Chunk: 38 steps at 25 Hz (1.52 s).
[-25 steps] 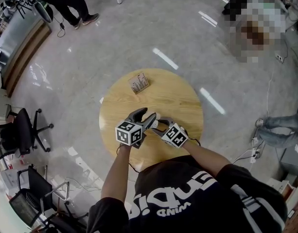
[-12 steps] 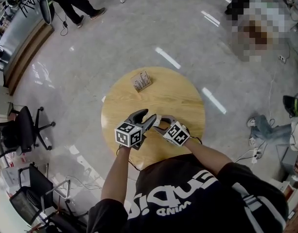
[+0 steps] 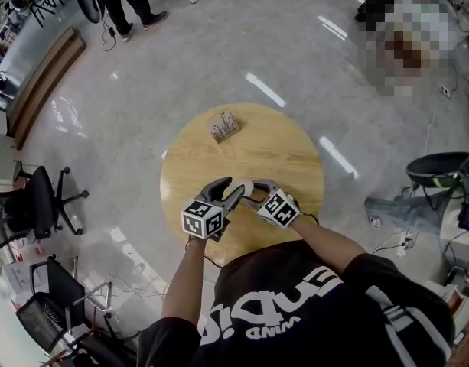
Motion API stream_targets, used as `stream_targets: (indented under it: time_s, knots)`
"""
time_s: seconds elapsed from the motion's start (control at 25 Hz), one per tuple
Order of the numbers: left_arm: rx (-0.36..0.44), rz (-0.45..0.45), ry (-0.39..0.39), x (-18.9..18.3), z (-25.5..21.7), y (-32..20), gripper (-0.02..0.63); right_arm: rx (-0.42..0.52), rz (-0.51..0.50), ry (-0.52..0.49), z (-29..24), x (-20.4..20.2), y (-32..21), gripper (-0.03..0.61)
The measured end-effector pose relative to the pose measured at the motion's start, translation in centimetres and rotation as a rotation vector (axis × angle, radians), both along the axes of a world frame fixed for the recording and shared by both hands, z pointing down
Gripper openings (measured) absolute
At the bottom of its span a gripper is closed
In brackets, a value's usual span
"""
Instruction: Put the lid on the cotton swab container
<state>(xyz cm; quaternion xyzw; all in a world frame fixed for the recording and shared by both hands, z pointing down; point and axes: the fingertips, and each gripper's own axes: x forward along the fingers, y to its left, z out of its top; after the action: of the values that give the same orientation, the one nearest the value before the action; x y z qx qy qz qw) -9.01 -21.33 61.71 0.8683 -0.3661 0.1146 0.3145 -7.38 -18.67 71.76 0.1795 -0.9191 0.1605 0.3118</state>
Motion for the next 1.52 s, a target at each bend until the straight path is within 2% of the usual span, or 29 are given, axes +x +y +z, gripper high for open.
stream_targets:
  time_s: [0.32,0.48,0.76,1.2,1.36,1.52]
  knots:
    - [0.003,-0.025,-0.051,-0.2,0.7,0.6,0.158,0.007,-0.004,-0.003,0.0,0.3,0.2,0.201]
    - [0.029,-0.023,-0.134,-0.4,1.4,0.9,0.105,0.004,-0.007,0.005,0.2,0.4,0.6,0.201]
    - [0.097,0.002,-0.258,-0.6,1.8,1.5,0.084,0.006,-0.007,0.005,0.2,0.2,1.0,0.2]
    - [0.12,-0.037,-0.253,-0.3,1.4,0.8,0.08,0.004,-0.007,0.011,0.3,0.6,0.3,0.201]
    - [0.122,-0.061,-0.228,-0.3,1.6,0.8,0.08,-0.006,-0.009,0.022,0.5,0.9,0.3,0.201]
    - [0.152,-0.066,-0.238,-0.6,1.8,0.8,0.069,-0.004,-0.012,0.02,0.4,0.6,0.3,0.201]
